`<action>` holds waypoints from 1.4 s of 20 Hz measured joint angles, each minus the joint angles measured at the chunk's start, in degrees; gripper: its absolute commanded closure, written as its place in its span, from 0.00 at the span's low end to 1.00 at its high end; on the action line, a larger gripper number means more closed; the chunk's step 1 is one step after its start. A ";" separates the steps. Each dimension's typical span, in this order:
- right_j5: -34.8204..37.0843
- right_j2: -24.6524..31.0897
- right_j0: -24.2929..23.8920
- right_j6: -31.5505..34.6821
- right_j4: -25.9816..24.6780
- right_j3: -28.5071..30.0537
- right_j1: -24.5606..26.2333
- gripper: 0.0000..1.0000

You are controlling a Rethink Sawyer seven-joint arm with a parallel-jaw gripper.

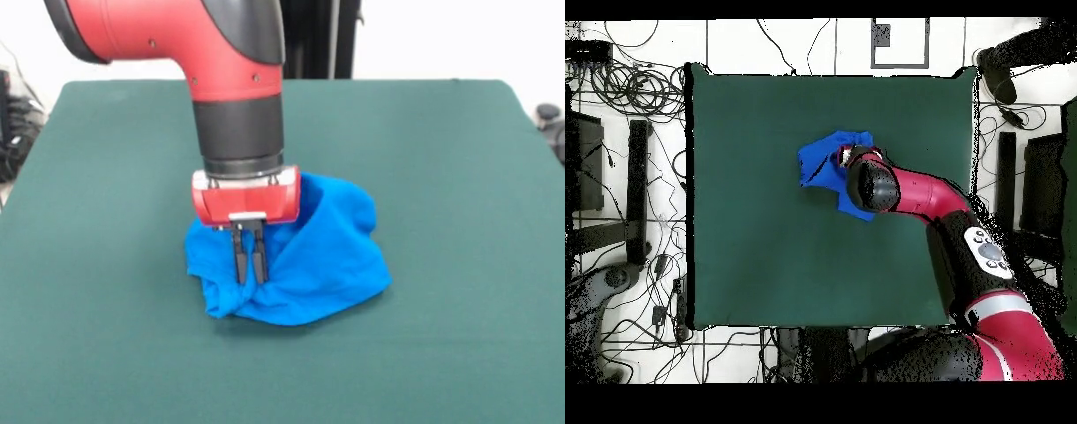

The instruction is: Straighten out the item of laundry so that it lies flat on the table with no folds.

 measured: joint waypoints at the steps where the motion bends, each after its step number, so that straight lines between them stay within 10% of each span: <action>1: 0.10 0.00 0.02 0.00 -0.01 0.19 -0.79 1.00; 28: 1.80 0.07 -0.08 0.00 -0.05 0.95 -7.70 1.00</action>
